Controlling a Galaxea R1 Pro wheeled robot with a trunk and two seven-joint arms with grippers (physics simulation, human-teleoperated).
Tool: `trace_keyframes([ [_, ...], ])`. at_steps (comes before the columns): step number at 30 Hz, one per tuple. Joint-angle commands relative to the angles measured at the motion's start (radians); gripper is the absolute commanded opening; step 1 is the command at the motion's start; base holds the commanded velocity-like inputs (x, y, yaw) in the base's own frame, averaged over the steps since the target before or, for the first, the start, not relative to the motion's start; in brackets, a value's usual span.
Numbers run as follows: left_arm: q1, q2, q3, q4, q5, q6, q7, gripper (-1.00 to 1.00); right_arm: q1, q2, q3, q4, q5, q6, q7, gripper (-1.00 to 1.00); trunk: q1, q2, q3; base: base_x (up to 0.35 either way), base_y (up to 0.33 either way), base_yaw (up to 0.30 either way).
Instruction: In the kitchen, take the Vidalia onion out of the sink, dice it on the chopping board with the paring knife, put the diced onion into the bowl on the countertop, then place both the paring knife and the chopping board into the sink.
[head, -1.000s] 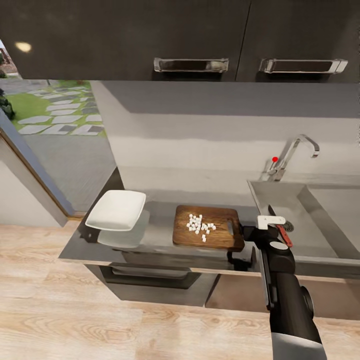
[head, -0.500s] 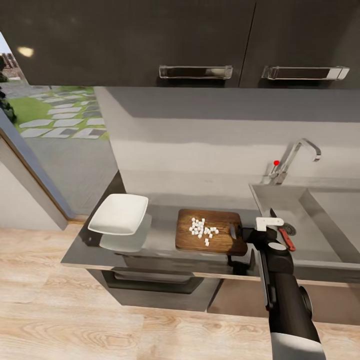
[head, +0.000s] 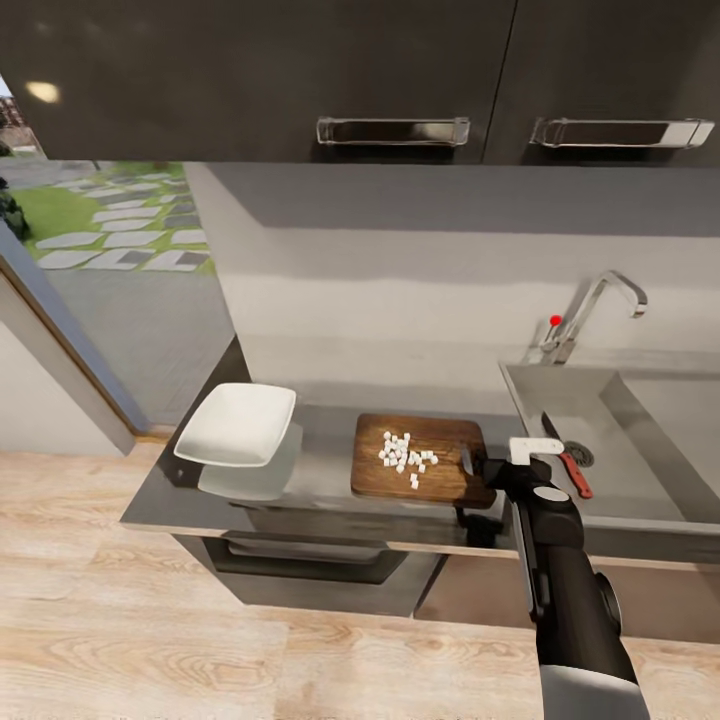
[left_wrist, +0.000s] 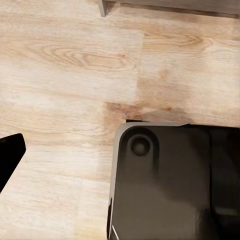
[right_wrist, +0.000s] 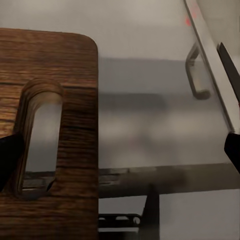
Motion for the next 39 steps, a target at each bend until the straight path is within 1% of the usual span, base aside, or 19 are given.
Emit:
trace_keyframes([
  [1, 0.0, 0.0, -0.002, -0.002, 0.005, -0.001, 0.002, 1.0, -0.001, 0.001, -0.002, -0.001, 0.01, 0.004, 0.009, 1.0, 0.001, -0.002, -0.003, 0.0, 0.0, 0.0],
  [15, 0.0, 0.0, -0.002, -0.001, 0.005, -0.001, 0.002, 1.0, -0.001, 0.001, -0.002, -0.001, 0.01, 0.004, 0.01, 1.0, 0.001, -0.002, -0.026, 0.0, 0.0, 0.0],
  [23, 0.0, 0.0, -0.002, -0.001, 0.005, -0.001, 0.002, 1.0, -0.001, 0.001, -0.002, -0.001, 0.01, 0.004, 0.01, 1.0, 0.001, -0.002, -0.039, 0.132, 0.0, 0.0],
  [30, 0.0, 0.0, -0.002, 0.0, 0.005, -0.001, 0.002, 1.0, -0.001, 0.001, -0.002, -0.001, 0.01, 0.004, 0.01, 1.0, 0.001, -0.002, -0.051, 0.014, 0.0, 0.0],
  [39, 0.0, 0.0, -0.002, 0.001, 0.005, -0.001, 0.002, 1.0, 0.0, 0.001, -0.002, 0.0, 0.01, 0.004, 0.01, 1.0, 0.001, -0.002, -0.065, 0.0, -0.071, 0.0],
])
